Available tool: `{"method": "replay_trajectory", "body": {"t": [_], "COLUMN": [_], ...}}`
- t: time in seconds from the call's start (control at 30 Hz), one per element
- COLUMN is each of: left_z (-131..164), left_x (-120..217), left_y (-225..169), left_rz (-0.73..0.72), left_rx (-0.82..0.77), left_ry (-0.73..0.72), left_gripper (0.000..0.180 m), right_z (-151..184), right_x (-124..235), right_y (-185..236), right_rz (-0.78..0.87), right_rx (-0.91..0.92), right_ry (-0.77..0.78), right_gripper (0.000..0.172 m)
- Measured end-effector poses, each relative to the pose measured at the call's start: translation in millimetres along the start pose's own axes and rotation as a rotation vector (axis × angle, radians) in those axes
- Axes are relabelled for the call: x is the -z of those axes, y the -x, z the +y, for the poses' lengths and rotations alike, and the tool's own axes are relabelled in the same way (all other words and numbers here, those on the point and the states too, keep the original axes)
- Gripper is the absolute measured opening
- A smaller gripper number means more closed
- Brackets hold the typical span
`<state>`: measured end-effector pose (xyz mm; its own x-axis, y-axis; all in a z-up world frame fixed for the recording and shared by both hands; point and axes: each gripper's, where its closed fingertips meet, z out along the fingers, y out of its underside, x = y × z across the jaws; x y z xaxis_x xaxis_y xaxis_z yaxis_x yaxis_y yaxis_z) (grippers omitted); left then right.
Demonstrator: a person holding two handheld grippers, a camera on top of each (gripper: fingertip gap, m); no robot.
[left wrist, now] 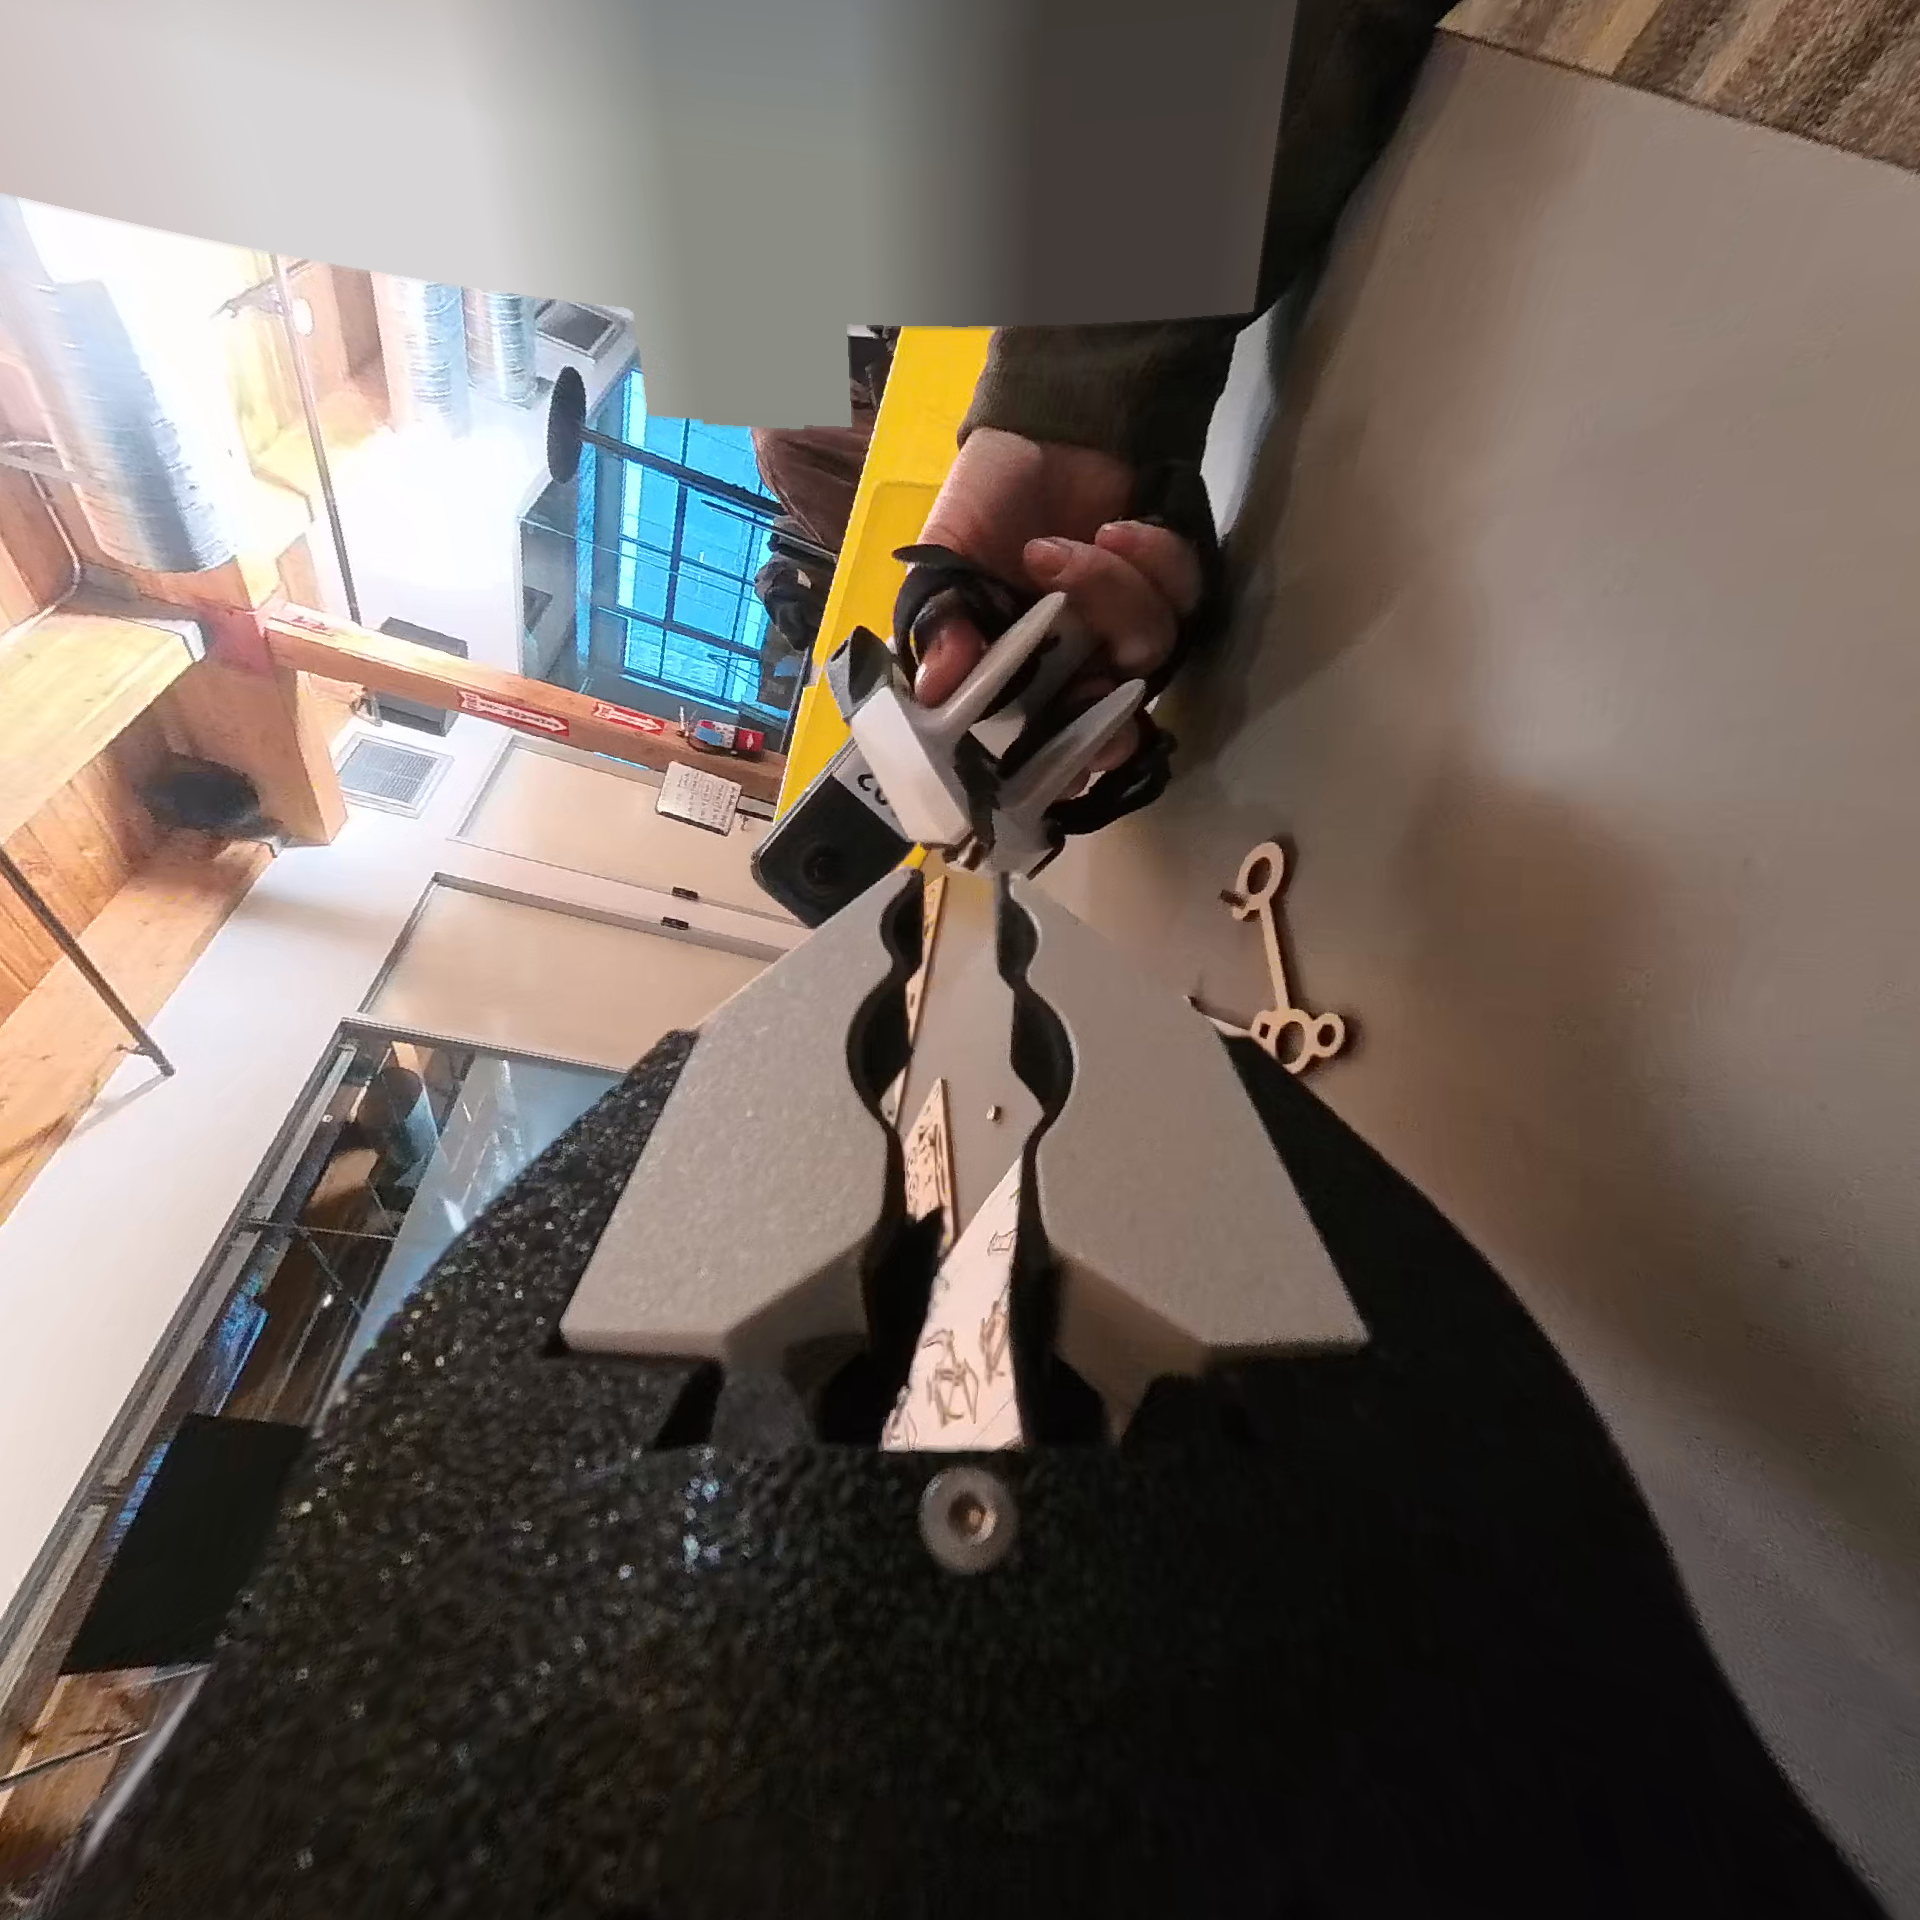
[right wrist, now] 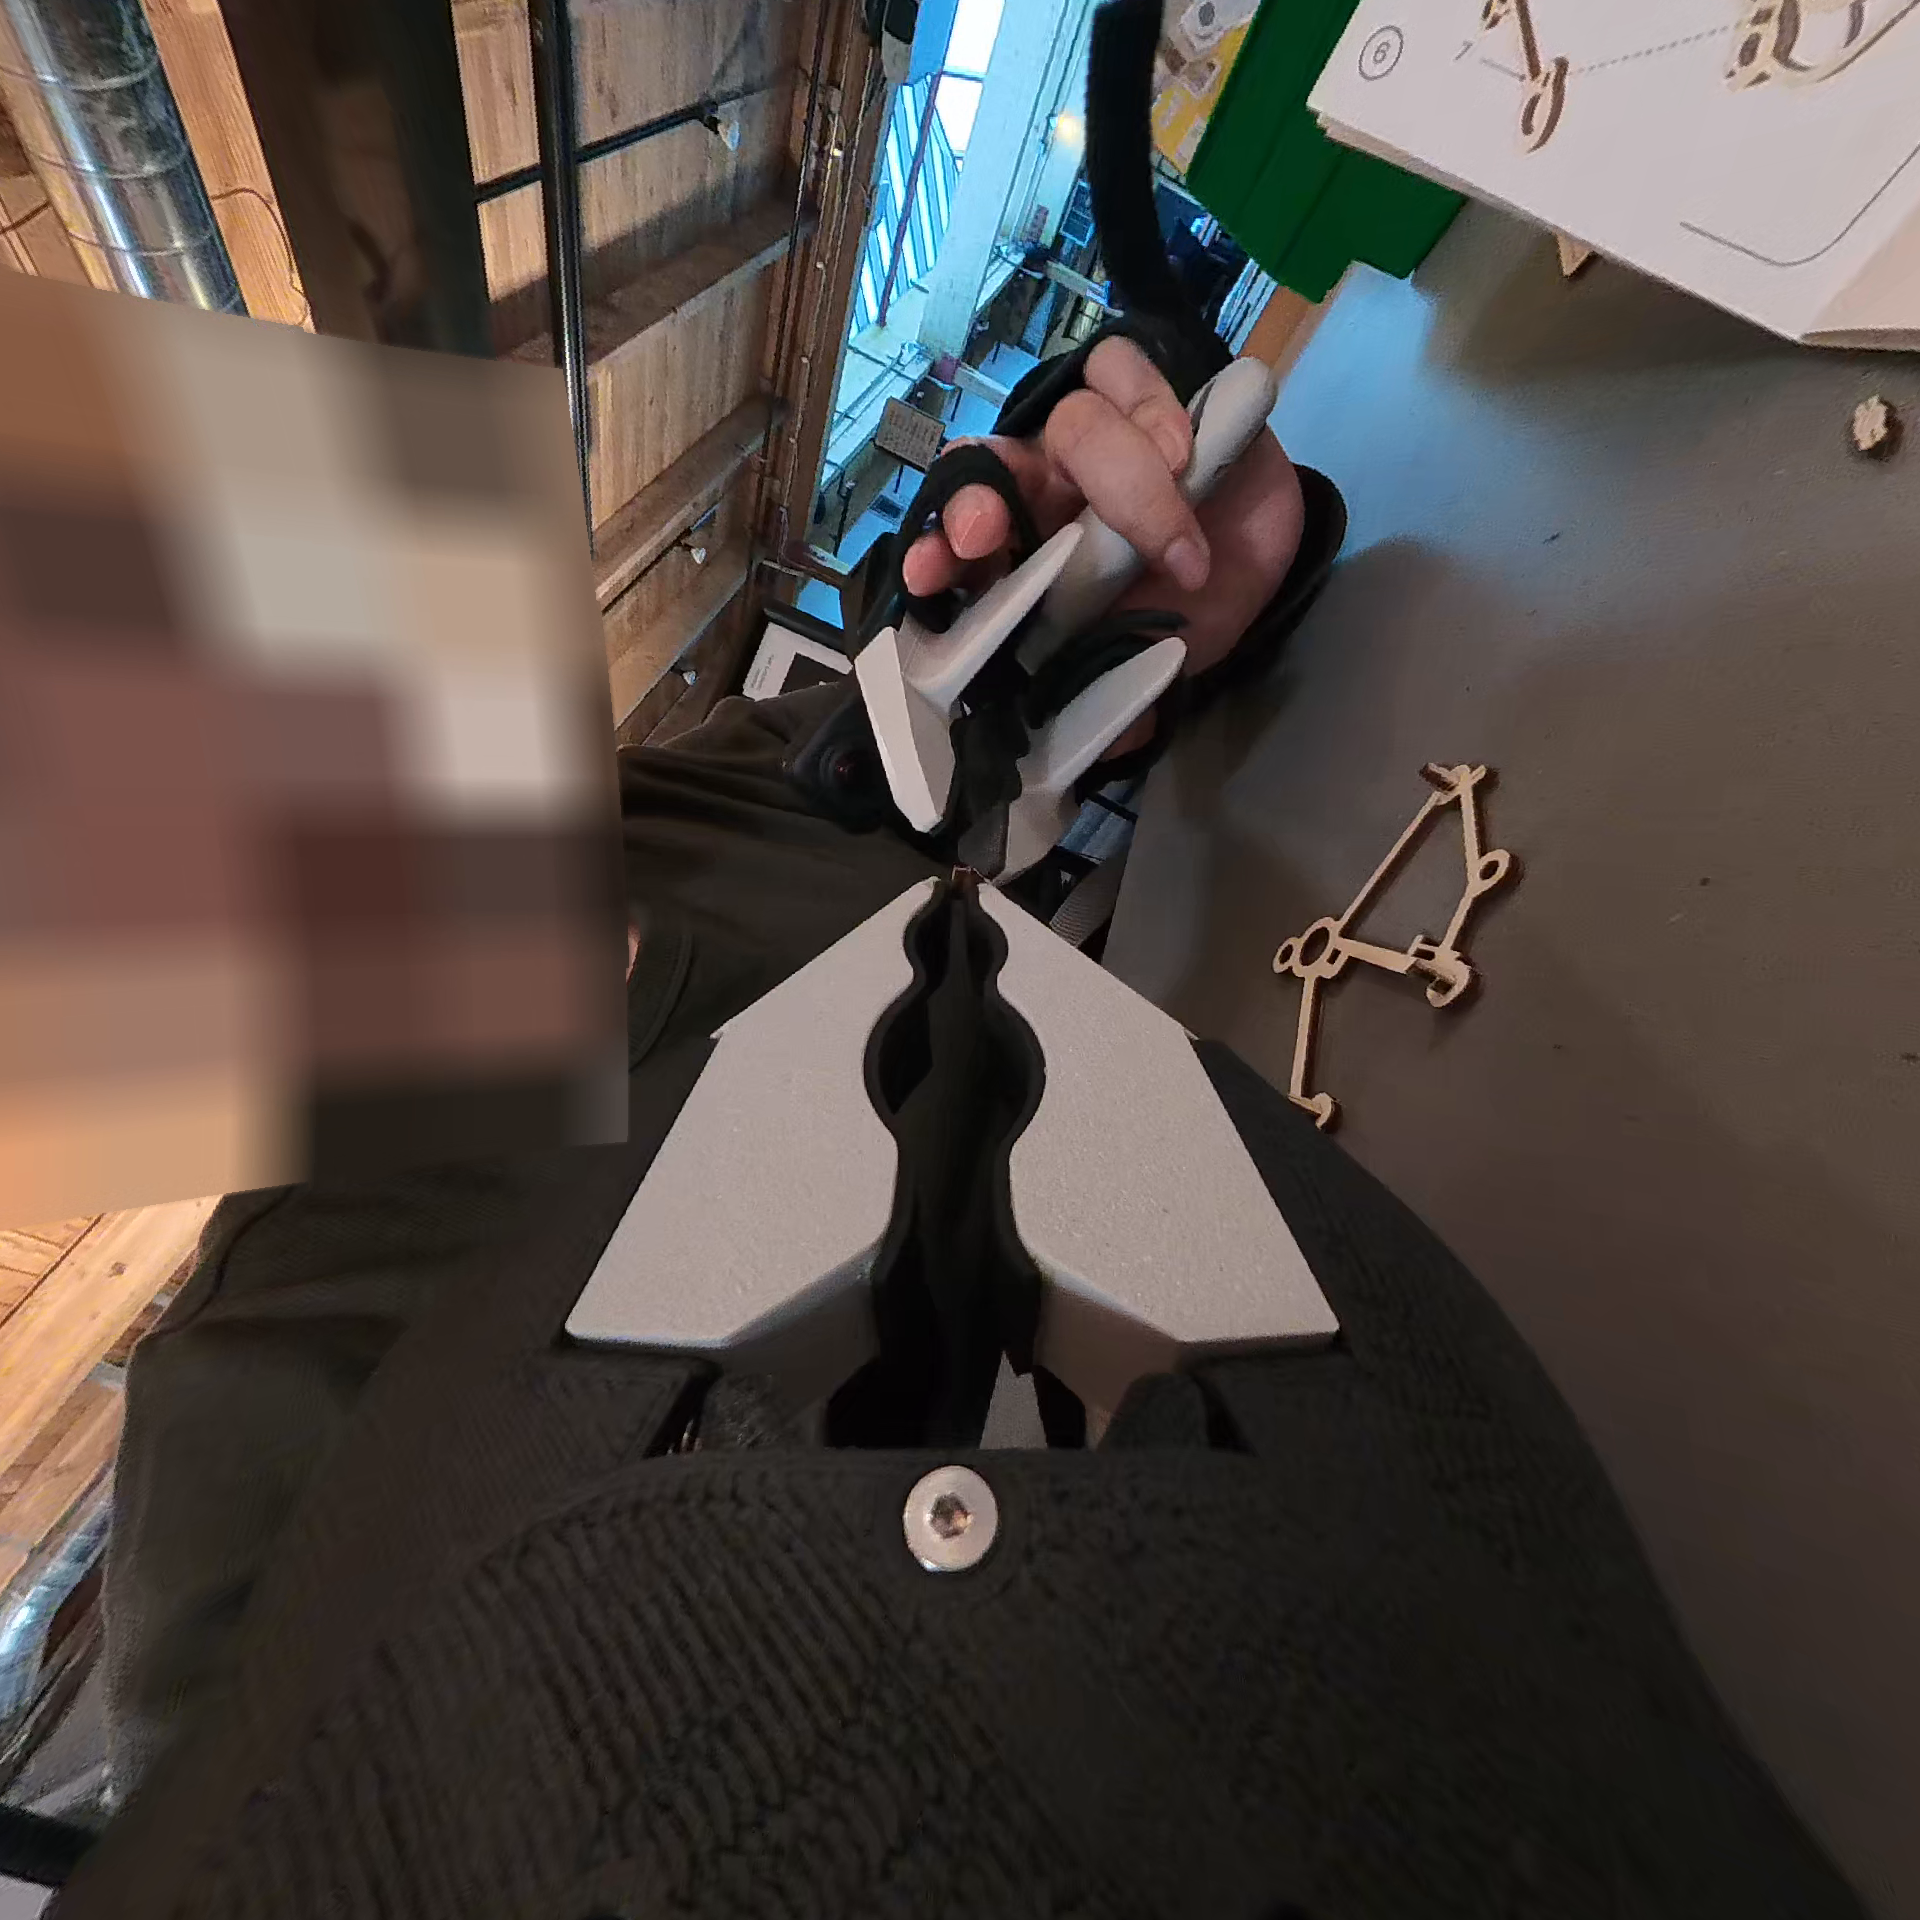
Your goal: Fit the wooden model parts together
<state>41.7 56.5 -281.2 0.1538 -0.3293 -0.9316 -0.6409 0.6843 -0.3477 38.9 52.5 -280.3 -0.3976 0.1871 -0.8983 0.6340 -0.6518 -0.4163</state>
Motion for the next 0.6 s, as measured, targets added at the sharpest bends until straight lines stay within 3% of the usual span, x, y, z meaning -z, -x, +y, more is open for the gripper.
{"method": "replay_trajectory", "body": {"t": [0.37,0.47,0.6], "left_z": [4.7,16.6,32.8], "left_x": [-4.0,-6.4,-9.6], "left_y": [-4.8,-1.4,1.6], "left_rz": [0.012,0.043,0.098], "left_rx": [-0.047,0.111,0.443], "left_ry": [0.050,0.096,0.132], "left_gripper": [0.001,0.001,0.001], "right_z": [-4.2,-14.3,-30.1], "right_x": [0.8,5.3,15.1], "right_y": [-6.0,-10.8,-11.5], "right_rz": [0.048,0.137,0.369], "right_rx": [0.031,0.166,0.546], "right_ry": [-0.018,-0.052,-0.067], "right_gripper": [0.001,0.002,0.000]}}
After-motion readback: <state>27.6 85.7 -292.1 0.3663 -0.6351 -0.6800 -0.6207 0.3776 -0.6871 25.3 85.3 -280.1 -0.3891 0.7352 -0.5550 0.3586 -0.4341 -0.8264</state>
